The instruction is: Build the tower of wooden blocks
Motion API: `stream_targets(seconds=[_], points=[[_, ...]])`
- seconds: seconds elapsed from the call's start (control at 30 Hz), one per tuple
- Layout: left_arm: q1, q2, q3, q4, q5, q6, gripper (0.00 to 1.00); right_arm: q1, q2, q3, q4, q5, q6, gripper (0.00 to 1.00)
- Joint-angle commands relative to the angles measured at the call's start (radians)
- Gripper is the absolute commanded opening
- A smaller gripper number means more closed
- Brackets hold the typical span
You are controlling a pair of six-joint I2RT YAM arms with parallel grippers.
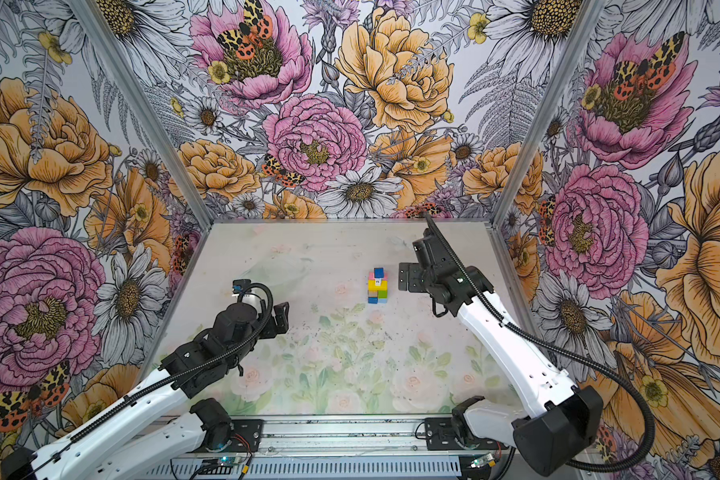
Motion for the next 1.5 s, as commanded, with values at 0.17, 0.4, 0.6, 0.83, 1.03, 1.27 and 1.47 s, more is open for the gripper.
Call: stream_targets(seconds=[0.17, 0.4, 0.6, 0.83, 1.03, 1.27, 1.47], points=[[0.040, -0.033, -0.068, 0.100, -0.249, 0.074, 0.99, -0.124, -0.136, -0.245, 0.156, 0.059, 0.085, 1.00], [0.120, -0.129, -0.217, 0.390, -0.296, 0.293, 0.99, -0.171, -0.182, -0.417, 0.346, 0.144, 0.081, 1.00], [0.281, -0.149, -0.301, 0.572, -0.154, 0.340, 0.99, -0.208, -0.140, -0.451, 0.426, 0.205, 0.047, 1.00], [0.400, -0.034, -0.332, 0.715, -0.044, 0.352, 0.99, -0.225, -0.114, -0.529, 0.606, 0.218, -0.050, 1.00], [0.495, 0.090, -0.328, 0.850, 0.049, 0.392, 0.99, -0.224, -0.164, -0.662, 0.883, 0.243, -0.149, 1.00], [0.578, 0.285, -0.381, 1.083, 0.108, 0.405, 0.99, -0.238, -0.065, -0.688, 1.053, 0.265, -0.198, 1.00], [0.600, 0.496, -0.342, 1.256, 0.149, 0.423, 0.99, -0.268, 0.071, -0.738, 1.287, 0.266, -0.202, 1.00]])
